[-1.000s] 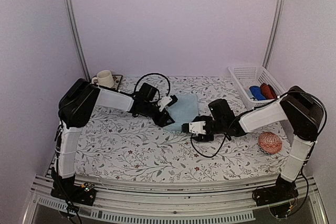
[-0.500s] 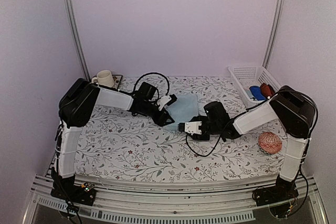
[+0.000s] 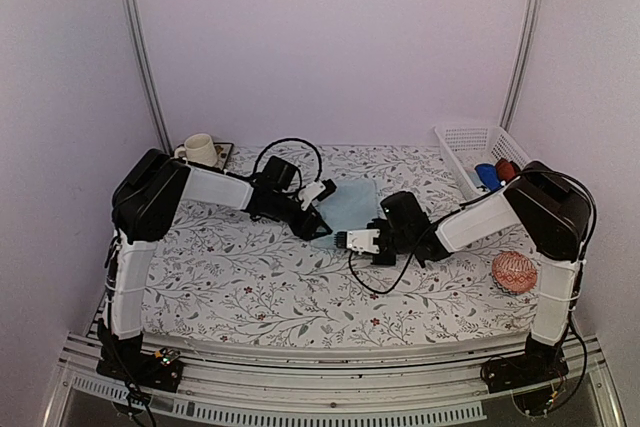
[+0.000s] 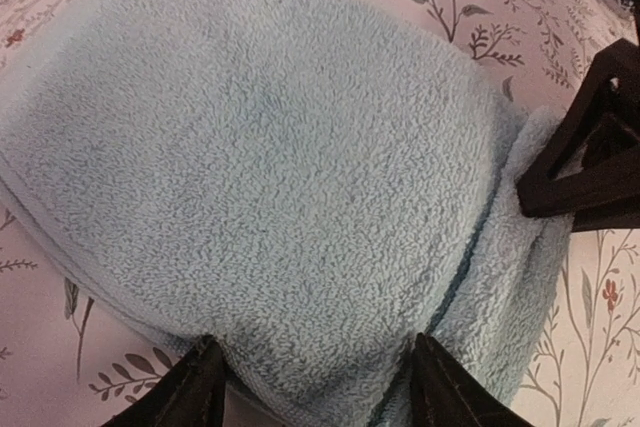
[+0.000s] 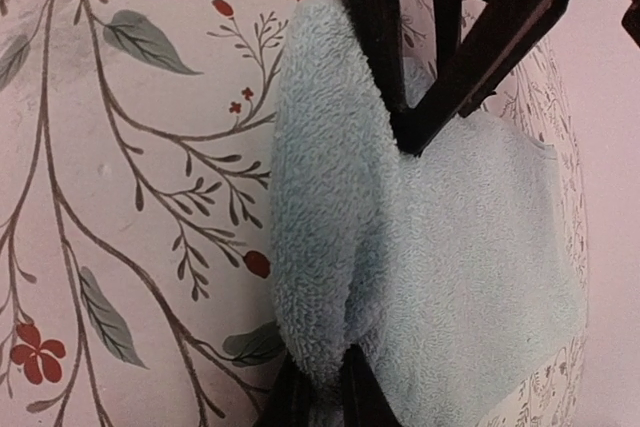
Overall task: Roll the towels
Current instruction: Roll the towel at the center of the board.
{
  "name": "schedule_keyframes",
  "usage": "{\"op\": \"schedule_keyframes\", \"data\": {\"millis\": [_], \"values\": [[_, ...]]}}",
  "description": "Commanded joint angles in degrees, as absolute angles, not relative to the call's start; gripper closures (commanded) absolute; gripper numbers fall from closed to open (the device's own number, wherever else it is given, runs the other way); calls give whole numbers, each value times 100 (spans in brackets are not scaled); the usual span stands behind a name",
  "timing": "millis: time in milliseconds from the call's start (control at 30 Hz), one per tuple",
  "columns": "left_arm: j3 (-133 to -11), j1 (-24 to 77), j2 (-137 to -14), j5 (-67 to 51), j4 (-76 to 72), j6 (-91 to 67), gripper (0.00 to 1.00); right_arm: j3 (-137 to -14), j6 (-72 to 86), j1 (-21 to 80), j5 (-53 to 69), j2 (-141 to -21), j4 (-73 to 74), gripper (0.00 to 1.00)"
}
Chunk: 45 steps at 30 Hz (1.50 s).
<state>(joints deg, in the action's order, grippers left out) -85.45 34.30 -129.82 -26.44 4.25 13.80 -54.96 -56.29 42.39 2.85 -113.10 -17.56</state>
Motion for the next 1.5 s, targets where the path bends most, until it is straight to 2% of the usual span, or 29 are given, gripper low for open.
{"op": "schedule_keyframes", "data": {"millis": [0, 167, 200, 233, 267, 500, 800, 933, 1233, 1467], "values": [[-8307, 3341, -13085, -2625, 875, 1286, 34, -5718, -5466, 4279, 344, -11488, -1018, 95], [-8041, 3277, -12650, -2425, 704, 1347, 26, -6141, -5121, 4267, 845, -11434, -48, 98], [-7963, 3265, -12527, -2372, 657, 1377, 21, -6241, -5017, 4274, 944, -11434, 150, 98], [-7884, 3256, -12375, -2308, 614, 1419, 6, -6315, -4882, 4265, 1029, -11422, 319, 98], [-7801, 3246, -12243, -2242, 559, 1475, 3, -6347, -4804, 4263, 1141, -11394, 453, 98], [-6981, 3179, -11150, -2286, 46, 1988, 3, -6522, -4373, 4087, 2134, -11164, 1390, 98], [-6464, 3259, -10669, -3375, 81, 3157, 3, -6987, -3806, 3674, 3364, -11384, 2276, 98], [-6199, 3478, -10623, -3387, 123, 3610, 3, -7449, -3248, 3426, 4042, -11742, 2764, 98], [-6168, 3934, -10814, -3148, 27, 3985, 4, -8029, -2729, 3259, 4469, -12363, 3234, 96], [-6333, 4122, -11075, -2775, -1, 4224, 12, -8226, -2602, 3127, 4573, -12523, 3345, 96]]}}
